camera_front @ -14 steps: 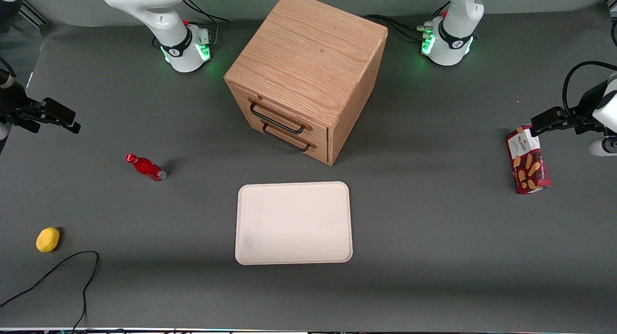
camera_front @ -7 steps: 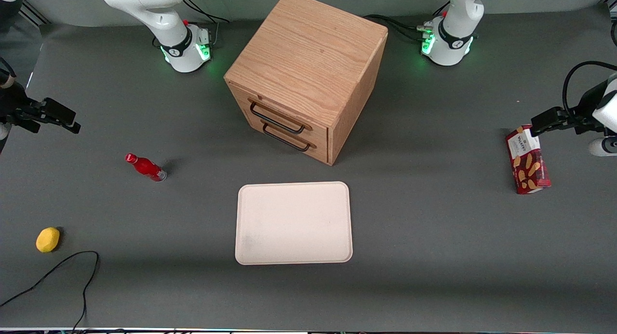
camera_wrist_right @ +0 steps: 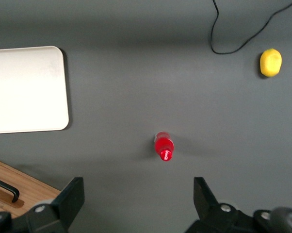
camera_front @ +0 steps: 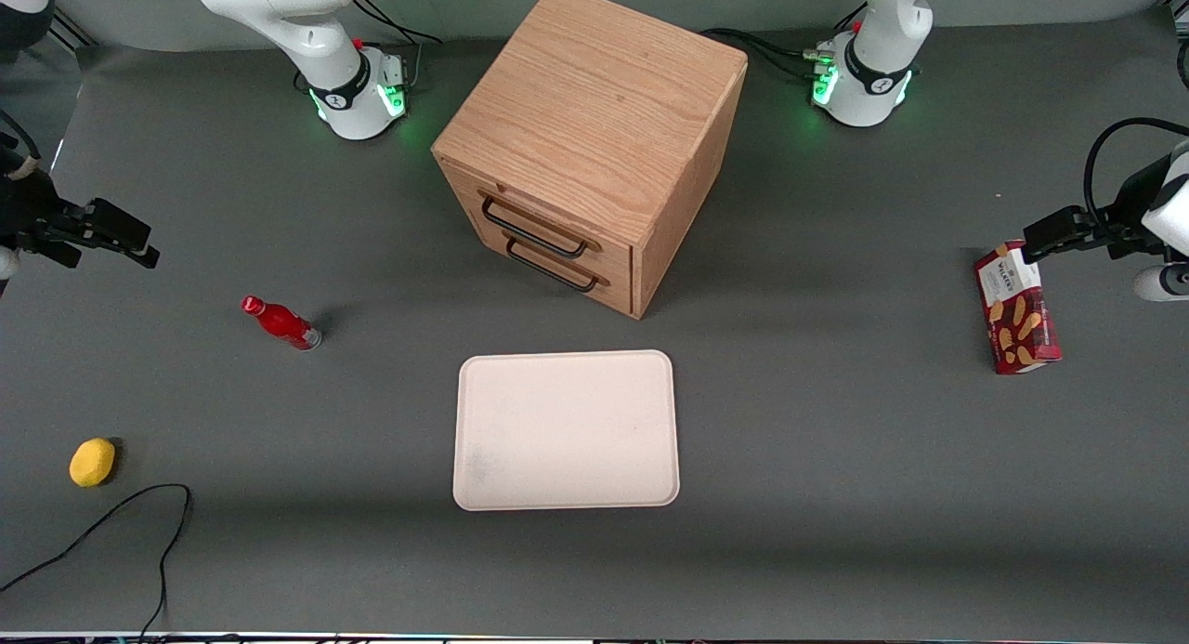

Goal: Open upper drawer

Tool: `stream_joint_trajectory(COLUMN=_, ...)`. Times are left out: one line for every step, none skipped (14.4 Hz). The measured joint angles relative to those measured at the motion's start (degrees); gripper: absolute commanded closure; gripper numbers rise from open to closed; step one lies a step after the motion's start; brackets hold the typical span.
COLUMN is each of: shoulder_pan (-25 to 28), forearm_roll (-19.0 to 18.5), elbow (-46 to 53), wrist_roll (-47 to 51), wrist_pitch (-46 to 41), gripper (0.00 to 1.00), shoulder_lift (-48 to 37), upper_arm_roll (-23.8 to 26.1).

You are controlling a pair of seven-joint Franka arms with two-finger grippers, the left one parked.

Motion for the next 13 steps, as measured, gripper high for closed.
stream_joint_trajectory(shoulder_pan=0.07, forearm_roll=0.00, elbow=0.00, wrist_roll=0.04, wrist_pitch=0.96, gripper=0.00, shoulder_lift=0.29, upper_arm_roll=0.62)
stream_joint_trajectory(shoulder_pan=0.19, forearm_roll=0.00, elbow=0.00, wrist_roll=0.08, wrist_pitch=1.62, gripper=0.00, shoulder_lift=0.56, upper_arm_roll=1.02)
stream_joint_trajectory(shoulder_pan=0.37, forearm_roll=0.00, elbow=0.00, wrist_roll=0.10, wrist_pitch=2.14, gripper=0.00, shoulder_lift=0.86, upper_arm_roll=1.14)
stream_joint_trajectory(shoulder_pan=0.58, forearm_roll=0.00, elbow=0.01, wrist_roll=0.10, wrist_pitch=2.43, gripper=0.00, shoulder_lift=1.17, upper_arm_roll=1.16)
stream_joint_trajectory(shoulder_pan=0.86, forearm_roll=0.00, elbow=0.06, wrist_roll=0.10, wrist_pitch=2.50, gripper=0.00, shoulder_lift=1.52, upper_arm_roll=1.19)
stream_joint_trajectory(shoulder_pan=1.32, forearm_roll=0.00, elbow=0.10, wrist_roll=0.10, wrist_pitch=2.60, gripper=0.00, shoulder_lift=1.95, upper_arm_roll=1.23)
stream_joint_trajectory(shoulder_pan=2.04, forearm_roll=0.00, elbow=0.16, wrist_roll=0.10, wrist_pitch=3.29, gripper=0.00, shoulder_lift=2.49, upper_arm_roll=1.27)
stream_joint_trajectory(shoulder_pan=2.93, forearm_roll=0.00, elbow=0.41, wrist_roll=0.10, wrist_pitch=4.36, gripper=0.00, shoulder_lift=3.14, upper_arm_roll=1.31)
stream_joint_trajectory(shoulder_pan=3.89, forearm_roll=0.00, elbow=0.90, wrist_roll=0.10, wrist_pitch=5.38, gripper=0.00, shoulder_lift=3.95, upper_arm_roll=1.32)
stream_joint_trajectory(shoulder_pan=4.85, forearm_roll=0.01, elbow=1.53, wrist_roll=0.10, wrist_pitch=6.04, gripper=0.00, shoulder_lift=4.89, upper_arm_roll=1.38)
stream_joint_trajectory(shoulder_pan=5.79, forearm_roll=0.01, elbow=2.37, wrist_roll=0.10, wrist_pitch=6.37, gripper=0.00, shoulder_lift=6.01, upper_arm_roll=1.42)
stream_joint_trajectory(shoulder_pan=6.75, forearm_roll=0.00, elbow=3.22, wrist_roll=0.10, wrist_pitch=6.65, gripper=0.00, shoulder_lift=7.16, upper_arm_roll=1.44)
stream_joint_trajectory(shoulder_pan=7.75, forearm_roll=0.00, elbow=4.21, wrist_roll=0.05, wrist_pitch=6.76, gripper=0.00, shoulder_lift=8.32, upper_arm_roll=1.49)
